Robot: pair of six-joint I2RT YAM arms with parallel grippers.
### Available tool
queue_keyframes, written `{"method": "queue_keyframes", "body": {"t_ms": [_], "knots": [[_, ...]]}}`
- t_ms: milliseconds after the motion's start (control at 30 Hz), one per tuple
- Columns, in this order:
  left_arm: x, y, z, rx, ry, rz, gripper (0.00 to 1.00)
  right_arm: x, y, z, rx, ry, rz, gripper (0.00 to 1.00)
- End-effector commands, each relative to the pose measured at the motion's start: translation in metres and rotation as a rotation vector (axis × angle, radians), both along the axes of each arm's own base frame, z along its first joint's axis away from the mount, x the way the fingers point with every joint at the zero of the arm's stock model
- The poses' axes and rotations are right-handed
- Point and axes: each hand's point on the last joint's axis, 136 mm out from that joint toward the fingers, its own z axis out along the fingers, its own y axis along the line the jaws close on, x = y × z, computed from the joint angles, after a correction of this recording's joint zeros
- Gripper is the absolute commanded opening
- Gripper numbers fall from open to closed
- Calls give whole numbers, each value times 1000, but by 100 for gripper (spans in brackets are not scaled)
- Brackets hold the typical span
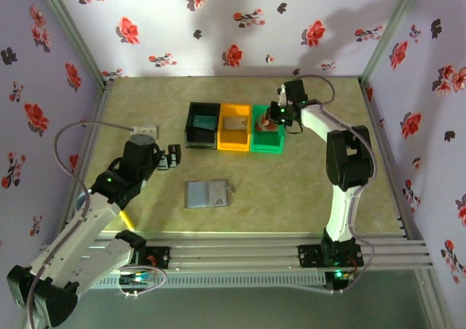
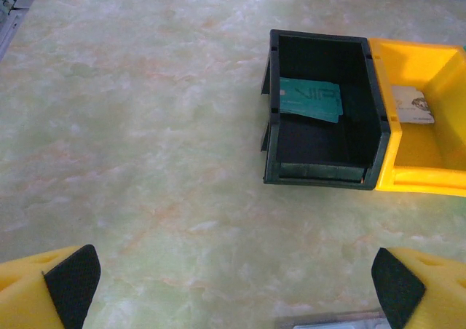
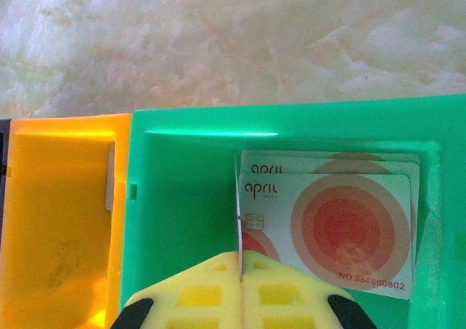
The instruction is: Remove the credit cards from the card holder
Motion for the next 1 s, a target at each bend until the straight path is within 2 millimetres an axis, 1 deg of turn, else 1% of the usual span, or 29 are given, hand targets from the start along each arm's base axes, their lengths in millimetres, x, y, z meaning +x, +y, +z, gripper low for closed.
{"method": "queue_keyframes", "body": {"t_ms": [0, 433, 667, 867, 967], "knots": [[2, 6, -3, 16, 1, 28, 100, 2, -4, -9, -6, 28, 15, 0], [2, 6, -5, 18, 7, 29, 100, 7, -10, -16, 4, 63, -5, 0], [2, 6, -6, 20, 12, 29, 100, 7, -16, -20, -10, 80, -30, 0], [3, 6, -6, 20, 13, 29, 100, 7, -18, -22, -19, 84, -39, 6], [3, 6, -7, 22, 16, 27, 100, 7, -19, -21, -18, 84, -41, 7]]}}
